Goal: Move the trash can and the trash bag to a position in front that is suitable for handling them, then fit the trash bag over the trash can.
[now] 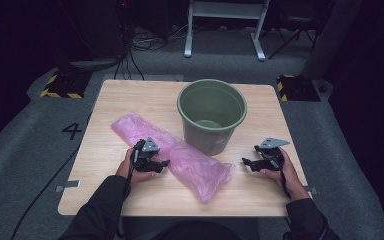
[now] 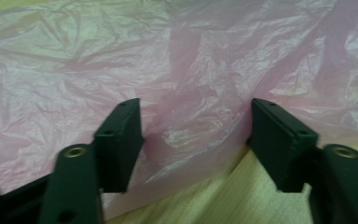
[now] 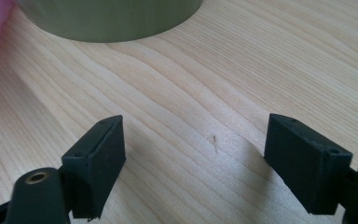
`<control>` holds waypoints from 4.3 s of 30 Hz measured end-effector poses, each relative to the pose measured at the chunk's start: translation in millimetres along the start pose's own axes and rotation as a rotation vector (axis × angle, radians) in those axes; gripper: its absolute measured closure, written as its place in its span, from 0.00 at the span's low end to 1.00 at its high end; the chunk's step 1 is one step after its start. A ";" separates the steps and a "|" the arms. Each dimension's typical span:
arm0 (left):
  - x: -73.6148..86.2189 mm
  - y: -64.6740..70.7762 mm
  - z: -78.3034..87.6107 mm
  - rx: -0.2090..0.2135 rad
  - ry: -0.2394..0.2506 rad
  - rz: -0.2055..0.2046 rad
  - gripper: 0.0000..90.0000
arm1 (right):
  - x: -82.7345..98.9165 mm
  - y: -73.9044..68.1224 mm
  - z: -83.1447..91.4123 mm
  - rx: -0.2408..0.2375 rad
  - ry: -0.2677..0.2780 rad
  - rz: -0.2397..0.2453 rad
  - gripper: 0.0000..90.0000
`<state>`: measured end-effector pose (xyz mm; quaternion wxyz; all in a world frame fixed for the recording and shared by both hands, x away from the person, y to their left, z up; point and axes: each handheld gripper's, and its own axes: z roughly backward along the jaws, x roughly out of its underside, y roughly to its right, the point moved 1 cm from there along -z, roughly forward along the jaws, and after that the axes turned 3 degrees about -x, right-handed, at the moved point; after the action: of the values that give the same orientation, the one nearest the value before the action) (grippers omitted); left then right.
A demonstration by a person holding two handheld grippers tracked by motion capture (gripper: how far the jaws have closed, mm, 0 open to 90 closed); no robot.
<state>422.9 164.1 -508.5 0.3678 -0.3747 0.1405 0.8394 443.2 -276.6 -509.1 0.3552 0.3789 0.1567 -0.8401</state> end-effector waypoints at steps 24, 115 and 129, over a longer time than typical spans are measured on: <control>3.8 0.4 7.3 -0.038 0.048 0.020 0.94 | 0.2 0.0 0.6 -0.008 0.004 -0.008 0.23; -13.2 -14.6 136.8 -0.210 0.489 0.077 0.99 | -2.8 6.1 -4.3 -0.004 -0.020 -0.039 0.17; -33.3 -21.2 148.4 -0.274 0.542 0.112 0.99 | -2.8 6.2 -4.4 -0.004 -0.020 -0.040 0.17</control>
<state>375.2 237.6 -382.4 0.2159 -0.6227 0.1394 0.7390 451.3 -277.2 -509.9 0.3408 0.3664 0.1624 -0.8504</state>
